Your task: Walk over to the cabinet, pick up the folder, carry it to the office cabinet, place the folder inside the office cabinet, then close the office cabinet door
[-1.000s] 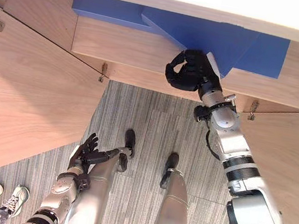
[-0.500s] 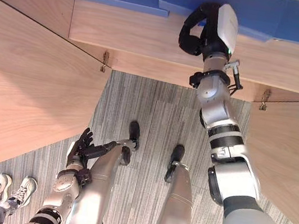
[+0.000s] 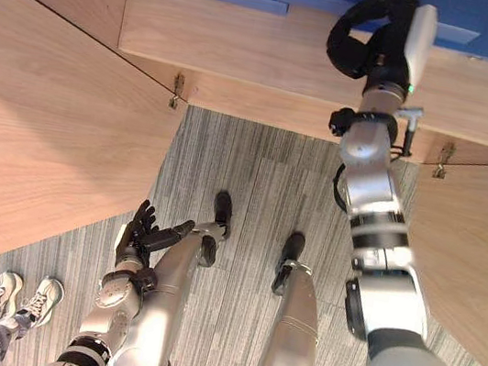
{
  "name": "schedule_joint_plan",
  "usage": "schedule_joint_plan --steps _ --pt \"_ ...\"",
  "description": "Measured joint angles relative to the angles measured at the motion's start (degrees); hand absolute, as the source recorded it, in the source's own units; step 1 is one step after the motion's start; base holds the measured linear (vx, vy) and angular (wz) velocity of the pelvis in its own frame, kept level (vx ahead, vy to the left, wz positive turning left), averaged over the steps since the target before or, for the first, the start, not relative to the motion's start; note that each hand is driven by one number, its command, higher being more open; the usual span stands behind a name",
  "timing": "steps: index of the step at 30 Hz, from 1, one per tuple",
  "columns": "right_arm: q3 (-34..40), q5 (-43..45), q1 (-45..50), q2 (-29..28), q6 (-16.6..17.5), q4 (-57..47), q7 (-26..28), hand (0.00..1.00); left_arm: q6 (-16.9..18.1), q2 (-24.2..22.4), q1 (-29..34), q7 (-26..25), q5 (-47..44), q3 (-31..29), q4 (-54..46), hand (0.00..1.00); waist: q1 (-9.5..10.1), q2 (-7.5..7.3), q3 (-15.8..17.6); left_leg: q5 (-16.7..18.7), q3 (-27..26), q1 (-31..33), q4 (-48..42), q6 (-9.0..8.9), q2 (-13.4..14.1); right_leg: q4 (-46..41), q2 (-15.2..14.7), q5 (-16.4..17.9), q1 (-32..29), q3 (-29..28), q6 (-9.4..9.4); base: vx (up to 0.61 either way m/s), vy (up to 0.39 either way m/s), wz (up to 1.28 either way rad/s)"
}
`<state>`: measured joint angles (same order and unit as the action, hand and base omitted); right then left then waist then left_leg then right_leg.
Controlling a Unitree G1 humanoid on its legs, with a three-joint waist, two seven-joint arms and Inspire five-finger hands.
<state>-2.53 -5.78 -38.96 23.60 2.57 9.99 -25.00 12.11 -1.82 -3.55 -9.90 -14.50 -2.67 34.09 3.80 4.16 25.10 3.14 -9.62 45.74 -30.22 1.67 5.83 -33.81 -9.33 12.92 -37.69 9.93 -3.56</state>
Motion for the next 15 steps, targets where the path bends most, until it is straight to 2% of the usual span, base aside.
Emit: schedule_joint_plan --steps 2,5,6,7,11,15 --pt "-0.3 0.1 11.9 -4.5 4.7 -6.9 1.3 0.00 -0.9 0.6 0.6 0.6 0.5 0.0 0.7 1.00 -1.04 -0.83 -0.1 0.5 -0.6 -6.0 2.4 -0.46 0.0 2.9 0.3 0.0 5.9 -0.2 -0.04 0.08 -0.015 -0.09" --pt "-2.0 1.3 25.6 -11.9 7.1 -5.1 6.1 0.00 -1.1 2.5 1.1 1.7 2.7 0.5 4.2 1.00 -2.39 -2.07 -0.9 0.4 -1.1 -14.2 7.0 -0.66 -0.1 8.9 1.4 -1.3 14.1 -0.4 -0.11 0.08 -0.039 -0.11" --pt "-2.1 1.3 26.6 -12.5 7.1 -4.4 6.7 0.00 -1.2 2.8 1.1 1.8 2.8 0.6 4.8 1.00 -2.53 -2.23 -1.1 0.2 -1.2 -14.8 7.6 -0.77 -0.1 9.7 1.5 -1.6 14.7 -0.4 -0.08 0.10 -0.045 -0.16" --pt "-2.2 1.3 30.1 -14.5 7.1 -1.0 8.3 1.00 -1.3 3.8 1.2 2.2 3.4 0.6 6.7 1.00 -3.10 -3.08 -1.9 -0.4 -1.5 -17.2 10.0 -1.01 -0.2 12.7 2.0 -2.6 17.0 -0.5 -0.05 0.11 -0.039 -0.13" --pt "1.1 1.0 38.7 -18.9 6.2 10.8 10.8 1.00 -2.9 5.9 2.1 2.7 4.4 0.3 11.6 1.00 -4.55 -5.01 -4.3 -2.3 -2.2 -23.8 16.4 -1.49 -1.1 19.3 2.5 -4.7 23.6 -0.7 -0.64 0.18 -0.034 -0.05" --pt "5.8 -0.9 44.8 -21.6 5.4 21.6 11.6 1.00 -3.1 6.9 6.4 2.8 5.6 -1.4 14.0 1.00 -4.81 -5.90 -10.6 -3.5 -4.7 -31.1 23.3 -2.07 -1.6 25.1 3.2 -7.0 29.0 -2.8 -1.12 0.14 -0.015 -0.28"
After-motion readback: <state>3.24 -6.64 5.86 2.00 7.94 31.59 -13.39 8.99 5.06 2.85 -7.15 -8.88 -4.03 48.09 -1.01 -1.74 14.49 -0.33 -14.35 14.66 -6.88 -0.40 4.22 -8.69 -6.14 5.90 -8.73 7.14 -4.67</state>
